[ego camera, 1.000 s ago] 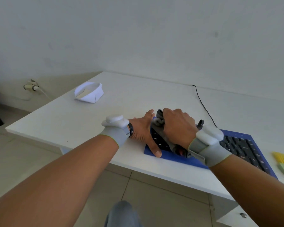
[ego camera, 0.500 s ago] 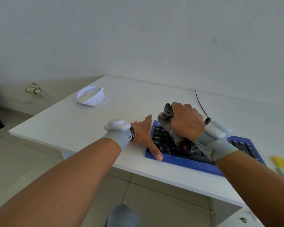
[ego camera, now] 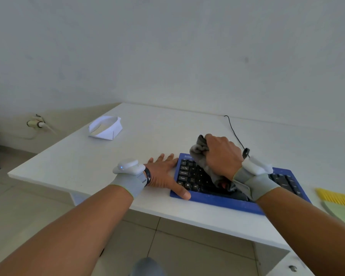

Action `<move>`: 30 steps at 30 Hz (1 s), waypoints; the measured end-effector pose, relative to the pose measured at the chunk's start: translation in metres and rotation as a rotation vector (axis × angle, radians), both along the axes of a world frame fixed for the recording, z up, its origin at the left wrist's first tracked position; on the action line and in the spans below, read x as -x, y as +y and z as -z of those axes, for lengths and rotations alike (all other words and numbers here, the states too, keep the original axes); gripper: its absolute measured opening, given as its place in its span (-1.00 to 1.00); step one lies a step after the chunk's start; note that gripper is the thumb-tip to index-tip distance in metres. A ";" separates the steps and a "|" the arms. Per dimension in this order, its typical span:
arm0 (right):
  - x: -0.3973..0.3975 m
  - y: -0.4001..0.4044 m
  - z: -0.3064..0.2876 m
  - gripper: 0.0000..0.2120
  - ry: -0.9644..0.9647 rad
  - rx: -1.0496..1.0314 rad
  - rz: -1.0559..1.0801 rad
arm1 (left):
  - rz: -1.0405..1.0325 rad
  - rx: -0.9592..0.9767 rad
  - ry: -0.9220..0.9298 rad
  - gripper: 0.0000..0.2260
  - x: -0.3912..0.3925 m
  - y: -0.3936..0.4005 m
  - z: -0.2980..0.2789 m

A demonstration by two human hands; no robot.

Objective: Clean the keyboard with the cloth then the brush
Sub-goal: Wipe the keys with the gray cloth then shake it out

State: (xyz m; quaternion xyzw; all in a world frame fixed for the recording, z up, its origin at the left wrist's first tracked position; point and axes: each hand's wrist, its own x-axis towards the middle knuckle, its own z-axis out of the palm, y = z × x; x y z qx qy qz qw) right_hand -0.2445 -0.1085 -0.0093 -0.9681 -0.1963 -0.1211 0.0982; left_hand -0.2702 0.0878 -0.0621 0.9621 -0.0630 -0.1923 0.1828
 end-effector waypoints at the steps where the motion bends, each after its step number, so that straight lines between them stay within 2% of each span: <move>1: 0.004 0.004 0.000 -0.88 -0.019 -0.009 -0.053 | 0.000 0.002 -0.011 0.18 0.001 0.000 0.002; 6: 0.020 0.009 0.019 -0.78 -0.076 0.115 -0.219 | 0.001 0.005 -0.036 0.16 0.011 -0.001 0.004; 12: 0.000 -0.029 0.019 -0.93 -0.034 0.070 -0.096 | -0.006 0.050 -0.033 0.23 0.011 0.001 0.006; 17: -0.010 -0.054 0.008 -0.91 -0.023 0.101 0.048 | -0.015 0.045 -0.021 0.24 0.011 -0.001 0.005; 19: -0.008 -0.049 0.003 -0.86 -0.058 0.043 -0.005 | -0.021 0.046 -0.017 0.24 0.012 -0.002 0.003; 21: -0.001 -0.036 0.003 -0.82 -0.081 -0.020 -0.156 | -0.025 0.042 -0.019 0.22 0.013 -0.003 0.001; 24: 0.011 -0.017 0.014 -0.76 -0.052 0.030 -0.319 | -0.024 0.030 -0.027 0.22 0.015 -0.003 0.001; 30: 0.008 -0.034 0.021 -0.73 0.084 0.022 -0.338 | -0.012 0.041 -0.013 0.23 0.014 -0.002 0.001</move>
